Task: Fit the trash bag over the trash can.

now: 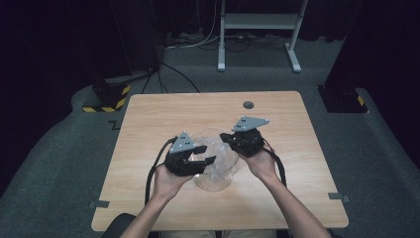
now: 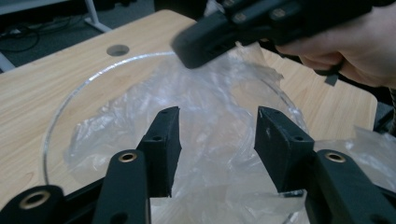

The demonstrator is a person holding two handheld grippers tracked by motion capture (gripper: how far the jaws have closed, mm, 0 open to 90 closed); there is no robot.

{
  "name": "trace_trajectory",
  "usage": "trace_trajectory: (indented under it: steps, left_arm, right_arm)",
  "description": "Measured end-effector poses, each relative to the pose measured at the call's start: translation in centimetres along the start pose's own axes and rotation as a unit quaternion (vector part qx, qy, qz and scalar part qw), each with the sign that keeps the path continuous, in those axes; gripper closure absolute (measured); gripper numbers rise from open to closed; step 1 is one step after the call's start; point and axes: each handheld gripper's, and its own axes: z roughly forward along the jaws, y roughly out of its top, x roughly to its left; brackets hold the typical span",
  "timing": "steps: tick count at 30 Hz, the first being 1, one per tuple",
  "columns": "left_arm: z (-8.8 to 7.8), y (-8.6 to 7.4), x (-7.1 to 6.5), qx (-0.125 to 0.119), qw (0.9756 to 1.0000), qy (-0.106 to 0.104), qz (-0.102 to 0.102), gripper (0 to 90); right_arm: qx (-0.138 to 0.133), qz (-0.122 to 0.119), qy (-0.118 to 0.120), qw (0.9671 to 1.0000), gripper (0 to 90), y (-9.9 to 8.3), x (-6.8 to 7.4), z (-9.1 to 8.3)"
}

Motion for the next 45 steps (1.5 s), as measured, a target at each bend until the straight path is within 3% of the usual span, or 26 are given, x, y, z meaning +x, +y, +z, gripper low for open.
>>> trace_trajectory:
  steps: [7, 9, 13, 18, 22, 28, 30, 39, 45]
  left_arm:
    - [0.6, -0.1, 0.0, 0.05, 0.9987, 0.001, 0.008, 69.7]
    - [0.8, -0.1, -0.1, 0.065, 0.9978, 0.008, 0.015, 79.1]
    - [0.9, -0.1, 0.0, 0.078, 0.9964, 0.026, 0.019, 88.8]
    - [0.6, -0.3, 0.8, 0.084, 0.9952, 0.051, 0.007, 89.8]
    - [0.3, -0.3, 1.4, 0.079, 0.995, 0.062, 0.0, 89.9]
    - [0.0, -0.3, 1.7, 0.073, 0.9941, 0.08, -0.008, 89.8]
    - [-0.1, -0.3, 1.8, 0.071, 0.9936, 0.087, -0.009, 89.9]
    - [-1.1, -0.4, 2.7, 0.052, 0.9926, 0.107, -0.027, 89.8]
    - [-1.7, -0.5, 3.3, 0.042, 0.9915, 0.118, -0.037, 89.8]
  right_arm:
    - [0.003, 0.008, -0.012, 0.9999, 90.0, 0.3, -0.7, 1.1]
    - [0.004, 0.013, -0.014, 0.9998, 90.0, 0.2, -1.0, 1.5]
    - [0.004, 0.019, -0.011, 0.9997, 89.7, 0.2, -1.2, 2.1]
    - [0.002, 0.023, 0.005, 0.9997, 74.2, 0.1, -1.1, 1.9]
    - [-0.006, 0.021, 0.011, 0.9997, 63.1, -0.2, -1.0, 0.6]
    - [-0.033, 0.025, 0.012, 0.9991, 57.2, -1.2, -1.1, -1.8]
    - [-0.03, 0.021, 0.01, 0.9993, 56.0, -1.6, -1.0, -2.3]
    - [-0.01, 0.0, -0.01, 0.9999, 59.4, -2.9, -0.6, -4.3]
    - [0.012, -0.012, -0.004, 0.9998, 74.3, -3.2, -0.1, -4.1]
